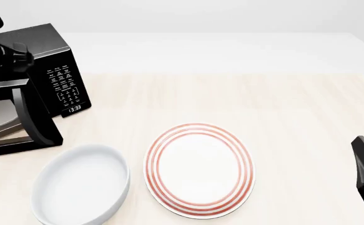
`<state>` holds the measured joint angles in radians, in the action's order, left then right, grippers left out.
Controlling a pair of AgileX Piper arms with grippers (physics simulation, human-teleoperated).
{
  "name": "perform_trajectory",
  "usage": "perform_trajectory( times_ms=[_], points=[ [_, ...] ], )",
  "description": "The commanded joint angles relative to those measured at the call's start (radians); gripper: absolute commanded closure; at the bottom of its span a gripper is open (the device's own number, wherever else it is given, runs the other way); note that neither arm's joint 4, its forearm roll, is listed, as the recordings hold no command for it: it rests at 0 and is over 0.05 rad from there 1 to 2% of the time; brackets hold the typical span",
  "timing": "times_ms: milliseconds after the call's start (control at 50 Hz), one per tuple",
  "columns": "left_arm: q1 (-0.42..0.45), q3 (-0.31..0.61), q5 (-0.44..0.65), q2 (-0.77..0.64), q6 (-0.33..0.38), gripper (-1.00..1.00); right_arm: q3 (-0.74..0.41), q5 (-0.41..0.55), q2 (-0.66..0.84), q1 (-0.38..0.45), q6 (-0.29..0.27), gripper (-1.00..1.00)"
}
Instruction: Open the microwave.
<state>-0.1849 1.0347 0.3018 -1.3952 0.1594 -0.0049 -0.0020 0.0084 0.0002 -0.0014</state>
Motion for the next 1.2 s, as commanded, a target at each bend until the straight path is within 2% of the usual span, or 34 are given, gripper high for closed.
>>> perform_trajectory(
  times_ms=[20,480,860,880,900,1060,1080,1120,1200],
  points=[
    [-0.018,-0.006,-0.007,-0.011,0.007,-1.0,0.0,0.0,0.0,0.0,0.0,-1.0],
    [-0.043,-0.034,-0.038,-0.03,0.004,-1.0,0.0,0.0,0.0,0.0,0.0,-1.0],
    [-0.053,-0.095,-0.084,-0.028,-0.024,-1.0,0.0,0.0,0.0,0.0,0.0,-1.0],
    [-0.054,-0.028,0.013,-0.001,-0.026,-1.0,0.0,0.0,0.0,0.0,0.0,-1.0],
    [-0.058,-0.011,0.04,0.008,-0.025,-1.0,0.0,0.0,0.0,0.0,0.0,-1.0],
    [-0.06,-0.02,0.035,0.011,-0.029,-1.0,0.0,0.0,0.0,0.0,0.0,-1.0],
    [-0.061,-0.083,-0.042,-0.003,-0.028,-1.0,0.0,0.0,0.0,0.0,0.0,-1.0],
    [-0.063,-0.024,0.034,0.014,-0.027,-1.0,0.0,0.0,0.0,0.0,0.0,-1.0],
    [-0.065,-0.023,0.039,0.018,-0.028,-1.0,0.0,0.0,0.0,0.0,0.0,-1.0]
  ],
)
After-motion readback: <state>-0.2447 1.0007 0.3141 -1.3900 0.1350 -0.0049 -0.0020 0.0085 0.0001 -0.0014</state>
